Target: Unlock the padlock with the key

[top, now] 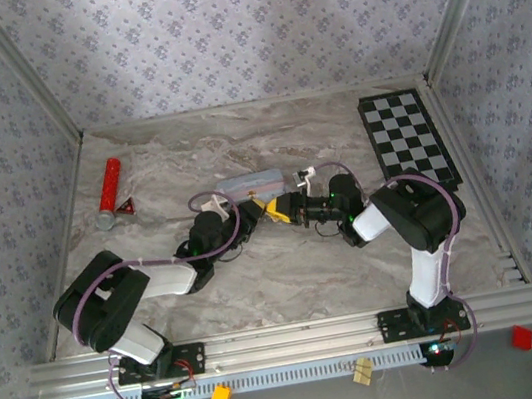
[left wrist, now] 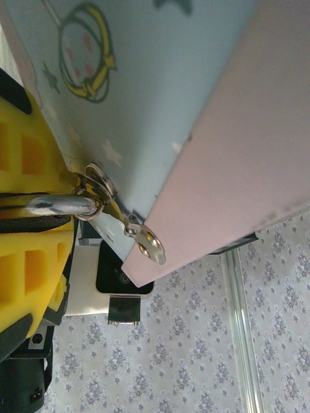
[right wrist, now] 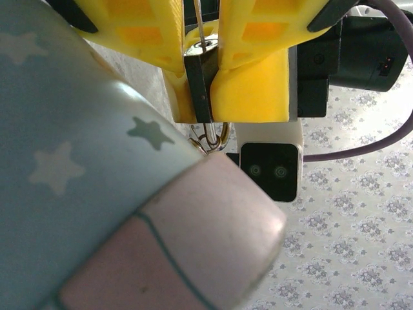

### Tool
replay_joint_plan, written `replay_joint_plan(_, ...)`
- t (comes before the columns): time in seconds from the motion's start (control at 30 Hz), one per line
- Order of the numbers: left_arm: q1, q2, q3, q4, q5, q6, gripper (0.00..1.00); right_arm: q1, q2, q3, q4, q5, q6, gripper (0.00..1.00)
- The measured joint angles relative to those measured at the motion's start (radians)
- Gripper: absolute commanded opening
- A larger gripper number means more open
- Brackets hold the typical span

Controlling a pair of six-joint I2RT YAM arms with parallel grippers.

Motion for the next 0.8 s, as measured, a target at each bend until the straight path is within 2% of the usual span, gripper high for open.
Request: replay_joint_plan(0.8,-0.003,0.000,-0.005,0.002,0.000,0.000,0.00,0.006,-0.012,-0.016,0.002,0.011,0.000,0.25)
